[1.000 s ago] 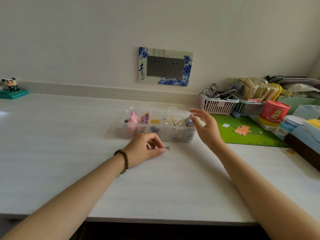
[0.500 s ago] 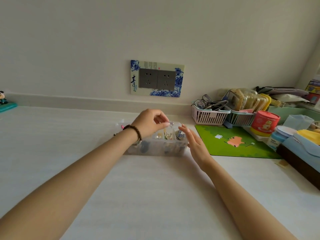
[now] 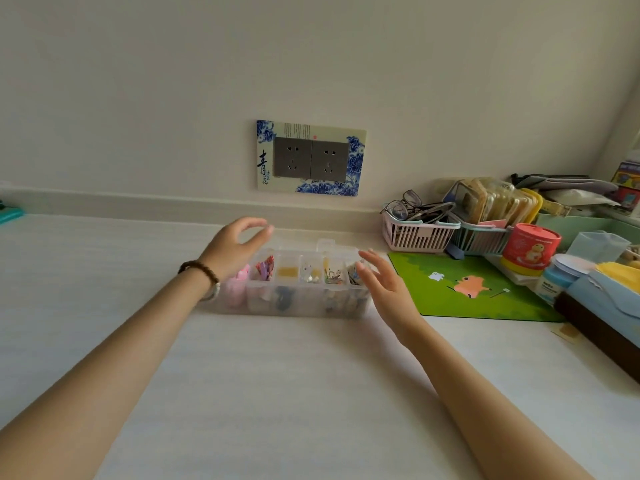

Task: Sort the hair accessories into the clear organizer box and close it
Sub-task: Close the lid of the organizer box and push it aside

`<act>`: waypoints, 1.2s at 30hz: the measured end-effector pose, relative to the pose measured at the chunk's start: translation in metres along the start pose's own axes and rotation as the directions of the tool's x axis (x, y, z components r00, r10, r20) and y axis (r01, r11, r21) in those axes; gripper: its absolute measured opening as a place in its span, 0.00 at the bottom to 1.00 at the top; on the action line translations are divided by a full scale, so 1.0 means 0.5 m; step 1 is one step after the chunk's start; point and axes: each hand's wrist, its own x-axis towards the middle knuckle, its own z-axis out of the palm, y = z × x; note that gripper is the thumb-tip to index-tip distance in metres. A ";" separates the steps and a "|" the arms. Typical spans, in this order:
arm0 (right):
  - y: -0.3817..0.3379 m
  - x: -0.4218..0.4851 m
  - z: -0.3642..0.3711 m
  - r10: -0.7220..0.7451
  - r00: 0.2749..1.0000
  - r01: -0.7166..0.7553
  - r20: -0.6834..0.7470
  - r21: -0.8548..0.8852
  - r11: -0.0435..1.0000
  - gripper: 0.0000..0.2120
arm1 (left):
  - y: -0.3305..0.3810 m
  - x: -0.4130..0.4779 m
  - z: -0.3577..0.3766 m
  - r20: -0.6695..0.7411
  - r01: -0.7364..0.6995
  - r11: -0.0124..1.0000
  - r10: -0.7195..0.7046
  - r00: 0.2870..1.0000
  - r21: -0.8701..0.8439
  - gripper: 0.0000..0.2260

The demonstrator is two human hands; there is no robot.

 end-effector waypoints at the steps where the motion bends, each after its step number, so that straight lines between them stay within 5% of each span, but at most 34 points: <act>1: -0.004 0.005 -0.001 0.047 0.999 -0.046 -0.021 0.047 0.998 0.23 | -0.018 -0.004 -0.007 -0.051 0.065 0.997 -0.067 0.996 -0.039 0.20; 4: -0.009 0.037 -0.008 0.246 0.969 -0.235 -0.026 0.212 0.949 0.33 | -0.052 -0.016 -0.005 -0.094 0.248 0.955 -0.265 0.960 -0.166 0.24; 9: -0.002 0.073 0.009 0.418 0.901 -0.429 0.112 0.354 0.831 0.47 | -0.082 -0.011 0.005 0.143 0.414 0.773 -0.397 0.907 -0.480 0.21; 13: 0.017 0.079 0.012 0.348 0.933 -0.354 0.091 0.405 0.843 0.53 | -0.095 -0.007 0.005 0.132 0.385 0.752 -0.376 0.917 -0.534 0.35; 17: -0.009 0.064 0.017 0.292 0.956 -0.277 0.019 0.388 0.879 0.45 | -0.094 -0.008 0.000 0.139 0.313 0.792 -0.283 0.949 -0.524 0.47; 21: -0.008 0.066 0.015 0.221 0.975 -0.194 -0.034 0.362 0.912 0.37 | -0.087 -0.009 0.010 0.064 0.256 0.817 -0.262 0.963 -0.517 0.31; 28: -0.027 0.055 0.015 0.083 0.992 -0.056 -0.091 0.261 0.964 0.32 | -0.063 -0.022 0.002 -0.010 0.202 0.844 -0.239 0.971 -0.497 0.44; 36: -0.042 0.037 0.020 -0.008 1.000 0.008 0.005 0.160 0.987 0.34 | -0.041 -0.045 -0.003 -0.054 0.110 0.877 -0.152 0.987 -0.467 0.35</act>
